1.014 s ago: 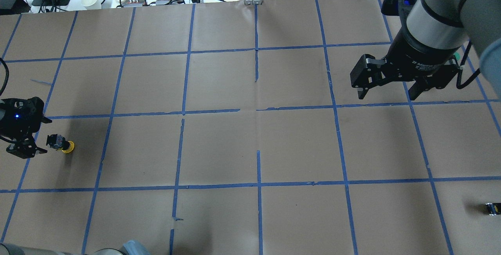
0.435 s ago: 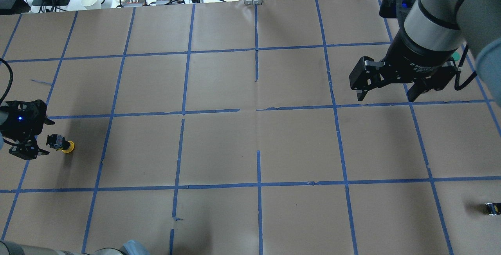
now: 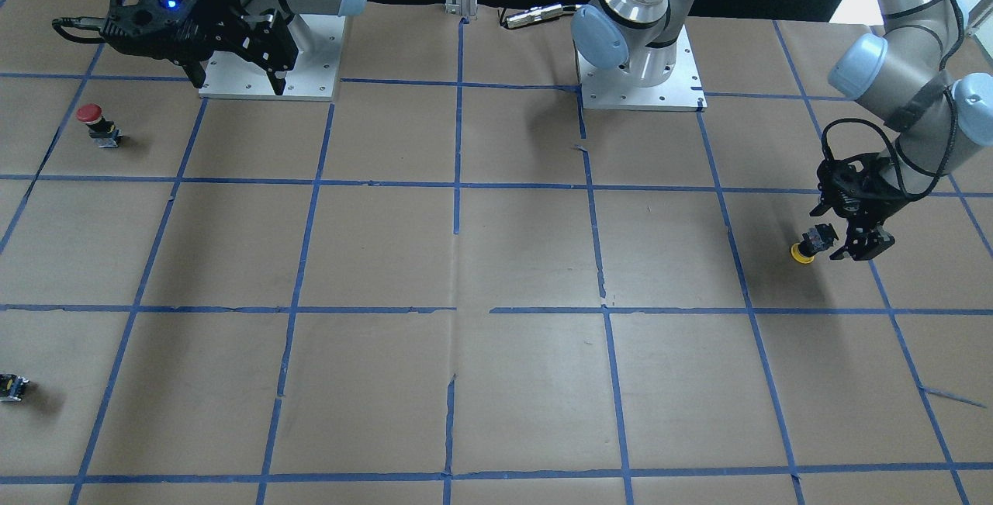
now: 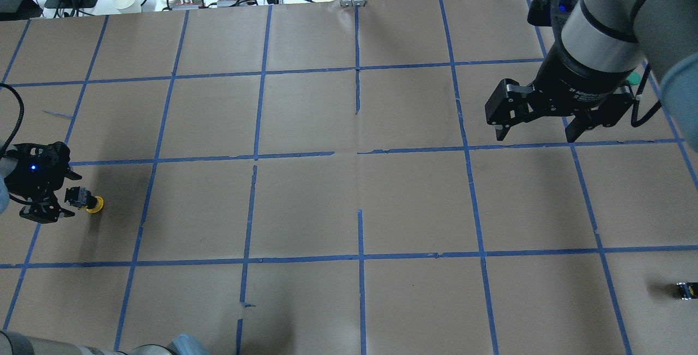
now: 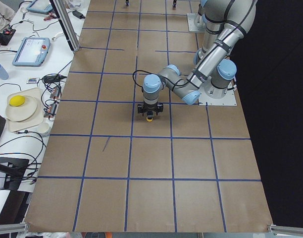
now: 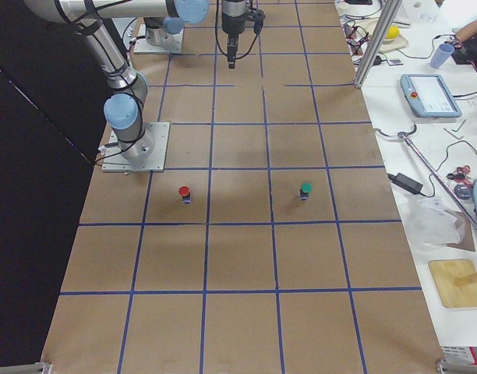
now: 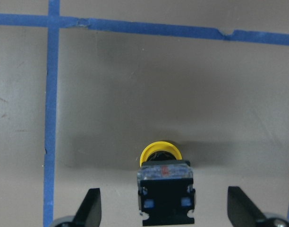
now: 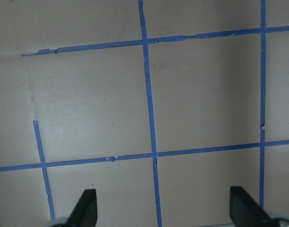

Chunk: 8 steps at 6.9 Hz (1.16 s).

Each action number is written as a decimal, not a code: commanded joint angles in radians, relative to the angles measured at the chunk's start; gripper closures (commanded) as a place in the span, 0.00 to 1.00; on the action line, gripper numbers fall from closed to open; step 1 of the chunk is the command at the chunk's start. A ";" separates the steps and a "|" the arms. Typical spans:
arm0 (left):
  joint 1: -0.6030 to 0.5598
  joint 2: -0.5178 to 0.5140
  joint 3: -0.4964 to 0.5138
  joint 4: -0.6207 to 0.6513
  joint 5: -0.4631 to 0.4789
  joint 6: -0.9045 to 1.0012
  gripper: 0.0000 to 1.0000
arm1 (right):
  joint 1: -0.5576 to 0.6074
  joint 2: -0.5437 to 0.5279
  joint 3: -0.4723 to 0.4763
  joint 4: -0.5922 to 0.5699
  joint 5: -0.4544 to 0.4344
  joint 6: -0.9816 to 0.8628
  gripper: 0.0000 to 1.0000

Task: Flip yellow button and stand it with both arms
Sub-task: 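Close the left gripper on the yellow button's body, then lift the yellow button with the left gripper and carry it toward the right gripper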

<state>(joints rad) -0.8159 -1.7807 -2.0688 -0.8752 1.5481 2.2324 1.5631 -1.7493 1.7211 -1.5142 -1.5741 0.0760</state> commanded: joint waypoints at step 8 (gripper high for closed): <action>-0.158 0.091 0.224 -0.495 -0.228 -0.343 0.98 | -0.005 0.002 0.017 -0.006 -0.003 0.024 0.00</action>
<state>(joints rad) -0.9076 -1.7251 -1.9088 -1.2105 1.3732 2.0339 1.5597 -1.7461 1.7333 -1.5204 -1.5758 0.0889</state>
